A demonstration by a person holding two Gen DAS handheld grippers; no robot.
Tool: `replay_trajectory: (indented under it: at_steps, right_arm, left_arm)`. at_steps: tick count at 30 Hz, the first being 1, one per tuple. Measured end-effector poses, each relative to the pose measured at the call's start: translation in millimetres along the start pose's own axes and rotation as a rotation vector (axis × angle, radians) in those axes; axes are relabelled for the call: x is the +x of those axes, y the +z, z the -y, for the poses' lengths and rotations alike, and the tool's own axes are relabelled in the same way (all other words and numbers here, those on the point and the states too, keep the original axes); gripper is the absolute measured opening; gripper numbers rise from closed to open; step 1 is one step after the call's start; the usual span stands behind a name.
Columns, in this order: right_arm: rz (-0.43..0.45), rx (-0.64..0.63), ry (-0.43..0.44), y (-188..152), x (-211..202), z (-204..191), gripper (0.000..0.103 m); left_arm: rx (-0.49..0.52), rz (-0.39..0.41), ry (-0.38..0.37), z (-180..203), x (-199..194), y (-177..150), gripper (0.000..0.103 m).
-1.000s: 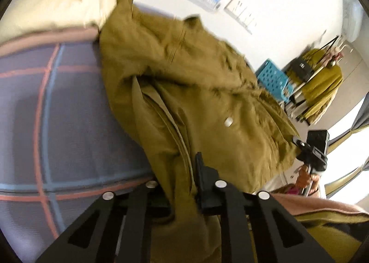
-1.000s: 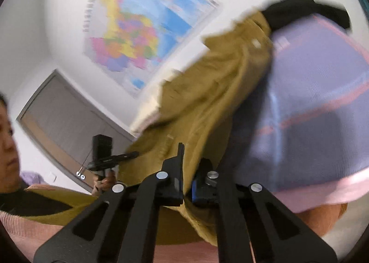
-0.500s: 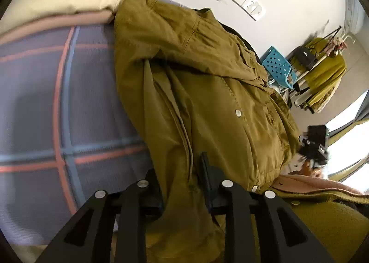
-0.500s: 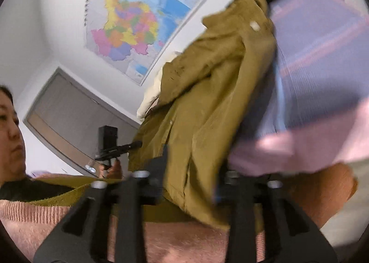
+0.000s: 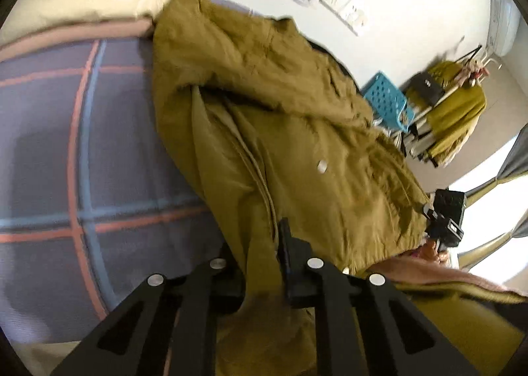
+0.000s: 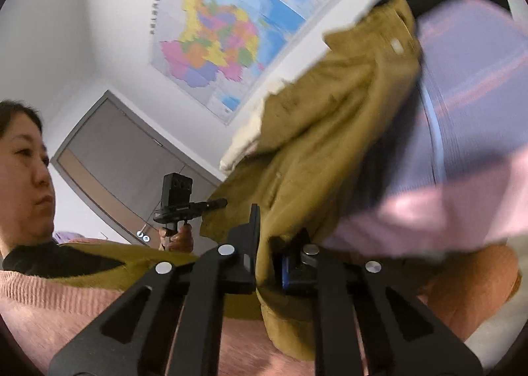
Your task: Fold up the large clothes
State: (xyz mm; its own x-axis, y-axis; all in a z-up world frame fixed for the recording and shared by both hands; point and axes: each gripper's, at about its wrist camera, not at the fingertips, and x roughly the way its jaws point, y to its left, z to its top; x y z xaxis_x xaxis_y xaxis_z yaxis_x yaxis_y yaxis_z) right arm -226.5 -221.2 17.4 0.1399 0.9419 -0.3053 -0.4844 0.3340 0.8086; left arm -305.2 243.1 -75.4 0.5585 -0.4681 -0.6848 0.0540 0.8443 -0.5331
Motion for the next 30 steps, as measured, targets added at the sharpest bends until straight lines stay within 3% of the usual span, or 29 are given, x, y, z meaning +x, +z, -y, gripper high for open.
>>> replay_trajectory:
  at_steps: [5, 8, 14, 30]
  right_arm:
    - [0.106, -0.064, 0.01, 34.6, -15.7, -22.0, 0.008]
    - [0.15, -0.061, 0.014, 56.3, -17.3, -24.3, 0.007]
    - [0.222, -0.051, 0.024, 92.5, -17.7, -19.2, 0.007]
    - [0.267, 0.007, -0.026, 170.4, 5.8, 4.4, 0.007]
  left_arm:
    - [0.001, 0.086, -0.016, 8.7, -24.3, 22.3, 0.013]
    - [-0.035, 0.1, -0.048, 3.5, -34.9, 35.8, 0.014]
    - [-0.02, 0.116, -0.034, 6.0, -44.5, 59.6, 0.015]
    - [0.054, 0.109, 0.023, 21.7, -41.5, 131.5, 0.015]
